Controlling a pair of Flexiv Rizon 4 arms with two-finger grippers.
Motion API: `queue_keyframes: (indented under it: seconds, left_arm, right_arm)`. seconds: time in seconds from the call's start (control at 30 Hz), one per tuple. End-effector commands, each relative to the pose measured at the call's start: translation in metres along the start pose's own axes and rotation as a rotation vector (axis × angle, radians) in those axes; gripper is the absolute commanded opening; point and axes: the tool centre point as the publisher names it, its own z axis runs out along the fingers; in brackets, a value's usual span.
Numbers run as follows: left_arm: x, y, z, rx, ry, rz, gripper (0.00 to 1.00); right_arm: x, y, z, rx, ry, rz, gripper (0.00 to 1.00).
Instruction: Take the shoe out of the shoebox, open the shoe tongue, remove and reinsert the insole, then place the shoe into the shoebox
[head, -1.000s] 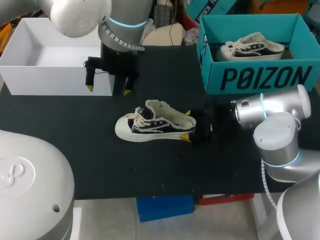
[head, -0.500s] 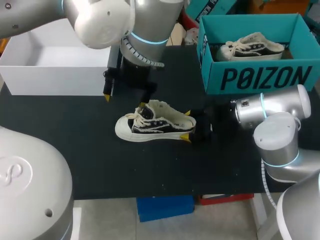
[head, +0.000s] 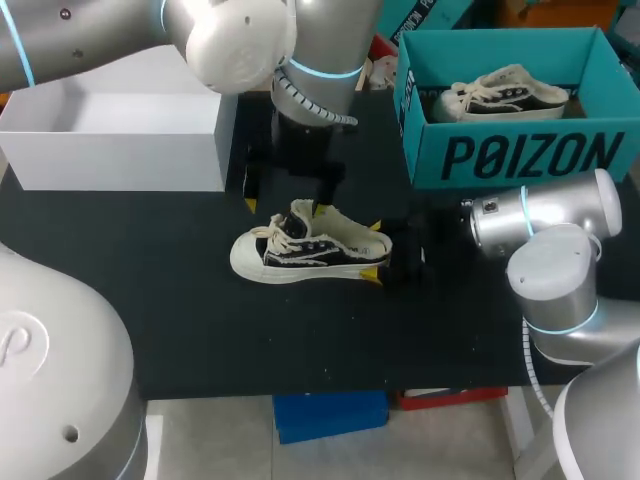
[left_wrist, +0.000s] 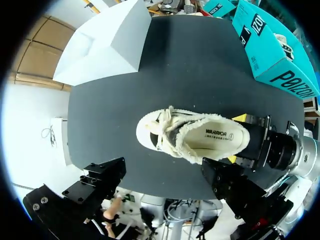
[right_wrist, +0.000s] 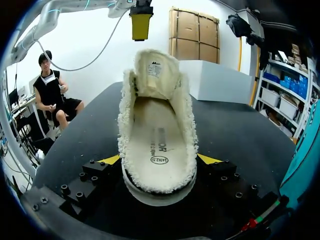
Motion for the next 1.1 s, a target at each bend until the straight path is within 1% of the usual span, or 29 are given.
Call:
queue_keyframes:
  seconds: [0.03,0.13,0.17,0.27,0.43,0.63,0.67,0.7,0.73,0.77,0.8,0.83,0.87,0.9,0.93,0.97,1.0,1.03,1.07,1.1]
  left_arm:
    - [0.008,-0.006,0.012,-0.016,0.005,-0.015,1.0]
    - [0.008,-0.009,0.017,-0.008,-0.003,-0.032,1.0]
    - [0.009,-0.011,0.018,-0.023,0.003,-0.036,1.0]
    - [0.012,-0.013,0.023,-0.009,-0.007,-0.02,1.0]
    - [0.017,-0.018,0.033,-0.02,-0.013,-0.015,1.0]
    - [0.018,-0.021,0.039,-0.019,-0.033,-0.009,1.0]
    - [0.018,-0.021,0.039,-0.019,-0.035,-0.009,0.94]
    - [0.017,-0.022,0.04,-0.018,-0.038,-0.01,0.84]
    - [0.017,-0.023,0.04,-0.019,-0.039,-0.01,0.83]
    - [0.017,-0.024,0.041,-0.02,-0.041,-0.006,0.85]
    - [0.017,-0.024,0.041,-0.015,-0.045,-0.003,0.86]
    - [0.018,-0.025,0.041,-0.015,-0.046,-0.003,0.8]
    - [0.018,-0.026,0.042,-0.016,-0.048,-0.001,0.73]
    - [0.019,-0.027,0.042,-0.017,-0.053,0.001,0.56]
    - [0.019,-0.028,0.043,-0.02,-0.059,0.006,0.49]
    - [0.019,-0.028,0.043,-0.019,-0.063,0.007,0.44]
    - [0.02,-0.029,0.044,-0.016,-0.067,0.008,0.33]
    - [0.02,-0.029,0.044,-0.016,-0.068,0.009,0.13]
    - [0.02,-0.029,0.044,-0.017,-0.069,0.009,0.0]
    - [0.02,-0.029,0.045,-0.017,-0.071,0.011,0.0]
  right_arm:
    - [0.0,0.001,0.001,0.002,-0.002,0.002,0.0]
    - [0.0,0.001,0.001,0.002,-0.002,0.002,0.0]
    - [0.0,0.001,0.001,0.002,-0.002,0.002,0.0]
    - [0.0,0.001,0.001,0.002,-0.002,0.002,0.0]
    - [0.0,0.001,0.001,0.002,-0.002,0.002,0.0]
    - [0.0,0.001,0.001,0.002,-0.002,0.002,0.0]
    - [0.0,0.001,0.001,0.002,-0.002,0.002,0.0]
    - [0.0,0.001,0.001,0.002,-0.002,0.002,0.0]
    - [0.0,0.001,0.001,0.002,-0.002,0.002,0.0]
    - [0.0,0.001,0.001,0.002,-0.002,0.002,0.0]
    - [0.0,0.001,0.001,0.002,-0.002,0.002,0.0]
    - [0.0,0.001,0.001,0.002,-0.002,0.002,0.0]
    - [0.0,0.001,0.001,0.002,-0.002,0.002,0.0]
    - [0.0,0.001,0.001,0.002,-0.002,0.002,0.0]
    - [0.0,0.001,0.001,0.002,-0.002,0.002,0.0]
    - [0.0,0.001,0.001,0.002,-0.002,0.002,0.0]
    - [0.0,0.001,0.001,0.002,-0.002,0.002,0.0]
    - [0.0,0.001,0.001,0.002,-0.002,0.002,0.0]
    - [0.0,0.001,0.001,0.002,-0.002,0.002,0.0]
    - [0.0,0.001,0.001,0.002,-0.002,0.002,0.0]
